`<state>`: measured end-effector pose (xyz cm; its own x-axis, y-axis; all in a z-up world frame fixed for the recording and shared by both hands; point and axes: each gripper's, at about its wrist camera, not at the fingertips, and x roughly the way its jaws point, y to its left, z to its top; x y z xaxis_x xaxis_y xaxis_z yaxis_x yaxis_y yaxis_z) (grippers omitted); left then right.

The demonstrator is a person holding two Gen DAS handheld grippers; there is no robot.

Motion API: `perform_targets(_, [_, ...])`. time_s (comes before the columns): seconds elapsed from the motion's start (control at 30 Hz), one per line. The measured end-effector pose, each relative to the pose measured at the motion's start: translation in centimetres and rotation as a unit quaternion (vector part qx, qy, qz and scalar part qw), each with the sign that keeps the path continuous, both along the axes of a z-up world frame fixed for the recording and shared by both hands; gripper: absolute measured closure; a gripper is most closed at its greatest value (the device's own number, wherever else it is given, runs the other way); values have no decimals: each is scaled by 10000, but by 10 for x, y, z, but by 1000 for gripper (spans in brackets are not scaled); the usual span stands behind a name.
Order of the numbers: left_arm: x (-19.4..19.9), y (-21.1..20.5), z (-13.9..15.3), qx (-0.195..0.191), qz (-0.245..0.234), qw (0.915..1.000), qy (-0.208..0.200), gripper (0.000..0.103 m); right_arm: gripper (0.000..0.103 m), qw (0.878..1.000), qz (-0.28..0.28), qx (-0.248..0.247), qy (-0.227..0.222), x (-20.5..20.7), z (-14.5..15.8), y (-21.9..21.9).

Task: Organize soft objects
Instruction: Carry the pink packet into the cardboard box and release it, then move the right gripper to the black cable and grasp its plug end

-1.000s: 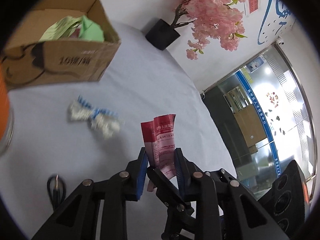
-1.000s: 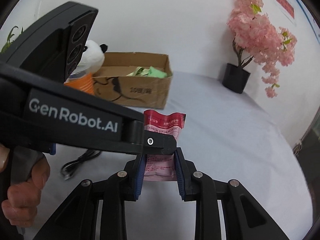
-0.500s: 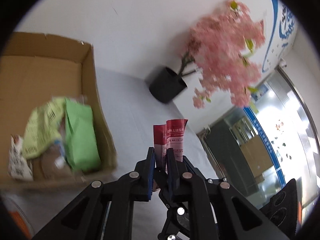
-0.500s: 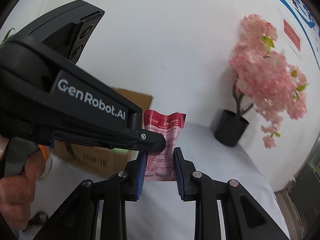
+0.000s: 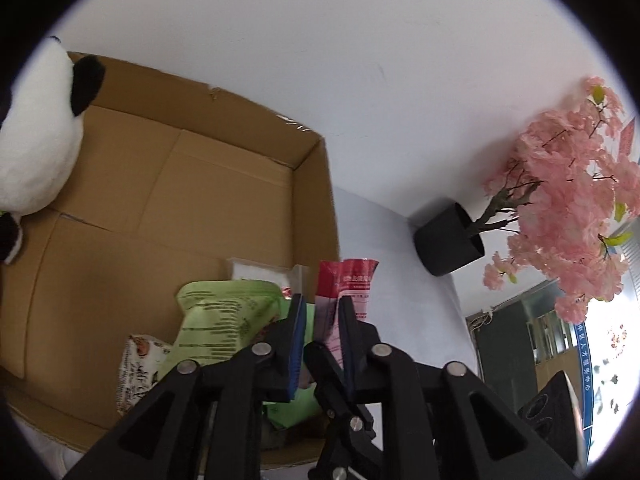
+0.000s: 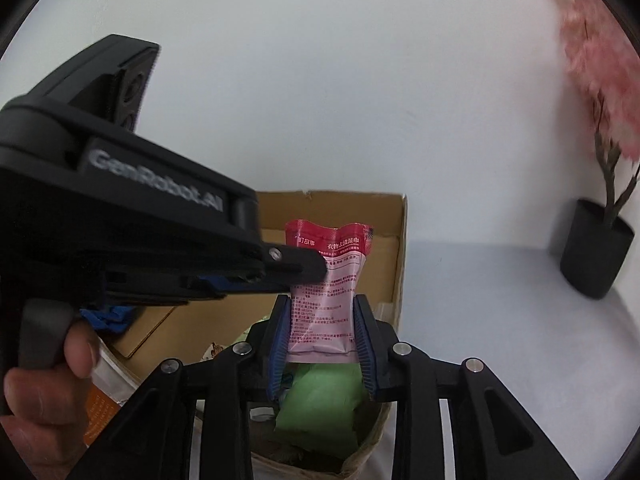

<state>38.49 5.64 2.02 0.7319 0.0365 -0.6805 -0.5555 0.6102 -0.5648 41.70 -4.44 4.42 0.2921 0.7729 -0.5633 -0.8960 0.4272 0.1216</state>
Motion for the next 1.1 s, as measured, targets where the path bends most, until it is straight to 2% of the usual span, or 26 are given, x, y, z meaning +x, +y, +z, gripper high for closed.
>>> perform_targets(0.03, [-3,0,2,40,43,10000,48,68,68,10000,-61,-54,12,4,-3,2])
perform_targets(0.07, [-8,-1,5,89,105,9999,43,49,65,9999,-75,-85,-5,6,-5,3])
perform_targets(0.1, [-15,-3,9,136,176,9998,-20,42,62,9999,-99,-99,-34,8,-6,3])
perform_targets(0.17, [-25,-9,20,328,154,9992,-152,39,34,9999,-171,-19,-13,9,-4,-2])
perform_targets(0.23, [-37,-17,37,661,49,9974,-270,39,23,9995,-245,212,68,10,1,-11])
perform_targets(0.3, [-54,-26,54,987,-15,9943,-402,39,20,9990,-288,335,52,6,10,-25])
perform_targets(0.33, [-63,-32,62,1169,-67,9920,-468,39,14,9988,-305,390,25,-2,14,-31])
perform_targets(0.37, [-76,-41,71,1485,-108,9875,-514,35,7,9983,-327,491,-34,-9,20,-40])
perform_targets(0.43, [-97,-59,81,2056,-117,9774,-482,27,1,9975,-344,609,-124,-21,29,-59])
perform_targets(0.5, [-119,-77,81,2519,-173,9670,-349,24,1,9972,-250,686,-151,-40,35,-75])
perform_targets(0.57, [-135,-91,75,2717,-412,9613,-192,24,1,9974,-135,700,24,-70,35,-92])
perform_targets(0.63, [-157,-102,61,2761,-635,9590,27,24,0,9975,41,624,343,-104,33,-111])
perform_targets(0.7, [-186,-110,42,2705,-798,9591,231,24,0,9942,421,201,974,-132,12,-118])
perform_targets(0.73, [-198,-116,34,2758,-786,9572,387,24,0,9892,643,19,1317,-148,-1,-121])
perform_targets(0.77, [-210,-121,25,2797,-777,9554,545,24,1,9776,1032,-215,1824,-169,-19,-120])
perform_targets(0.83, [-230,-130,5,2607,-1032,9573,702,24,1,9601,1465,-514,2325,-202,-42,-119])
perform_targets(0.9, [-246,-132,-11,2300,-1166,9632,750,24,1,9581,1359,-655,2436,-226,-55,-119])
perform_targets(0.97, [-257,-129,-22,2029,-1158,9692,779,24,1,9631,987,-780,2378,-237,-62,-118])
perform_targets(1.03, [-267,-125,-30,1927,-1048,9719,854,24,1,9726,448,-918,2090,-239,-65,-114])
perform_targets(1.1, [-274,-120,-35,2067,-749,9698,1056,24,3,9796,-177,-1216,1589,-247,-70,-105])
